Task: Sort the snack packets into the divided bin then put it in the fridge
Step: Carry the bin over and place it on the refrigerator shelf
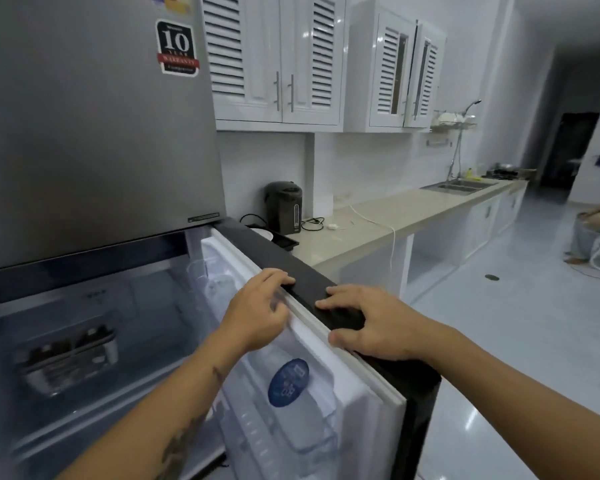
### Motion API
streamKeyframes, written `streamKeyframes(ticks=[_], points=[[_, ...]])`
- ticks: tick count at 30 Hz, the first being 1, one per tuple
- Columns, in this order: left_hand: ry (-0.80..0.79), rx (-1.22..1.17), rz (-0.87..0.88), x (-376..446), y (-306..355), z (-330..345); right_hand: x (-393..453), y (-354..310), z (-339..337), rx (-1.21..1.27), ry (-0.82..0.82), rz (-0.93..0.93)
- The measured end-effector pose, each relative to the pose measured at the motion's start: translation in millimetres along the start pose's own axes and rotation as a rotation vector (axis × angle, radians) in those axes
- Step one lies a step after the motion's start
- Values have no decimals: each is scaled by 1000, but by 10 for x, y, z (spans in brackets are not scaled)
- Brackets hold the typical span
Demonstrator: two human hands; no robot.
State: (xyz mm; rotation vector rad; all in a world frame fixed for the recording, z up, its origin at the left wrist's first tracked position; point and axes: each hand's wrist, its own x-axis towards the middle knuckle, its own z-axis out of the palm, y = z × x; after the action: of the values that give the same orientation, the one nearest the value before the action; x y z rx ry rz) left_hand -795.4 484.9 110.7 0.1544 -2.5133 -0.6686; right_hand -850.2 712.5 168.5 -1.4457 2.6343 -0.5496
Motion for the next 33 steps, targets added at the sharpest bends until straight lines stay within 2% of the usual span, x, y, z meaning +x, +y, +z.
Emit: streamKeyframes(ticks=[3,9,16,19,23,28,33], points=[[51,-77,-89,-364,-151,-388,-88,-636,299,-42,-12,-49],[320,-285,-368,-1470,-511,-1231,1,-1752,845,47,52,-202],[686,-501,-726,-2912,-957,-1917,519,-2502,1518,212,111,-356],[704,-575,-805,-3269,-1046,-2011,715,-2787,1708,198,133,-405],[651,-564,-843,-3378,-1245,-1992,1056,-3139,1840,100,102,-455],[745,-398,-894,-3076,-1455,-2019,1522,-3319,1964,-50,33,-603],[880,-266,-980,-2777,-1972,-2200,2040,-3303,2120,-39,102,-774]])
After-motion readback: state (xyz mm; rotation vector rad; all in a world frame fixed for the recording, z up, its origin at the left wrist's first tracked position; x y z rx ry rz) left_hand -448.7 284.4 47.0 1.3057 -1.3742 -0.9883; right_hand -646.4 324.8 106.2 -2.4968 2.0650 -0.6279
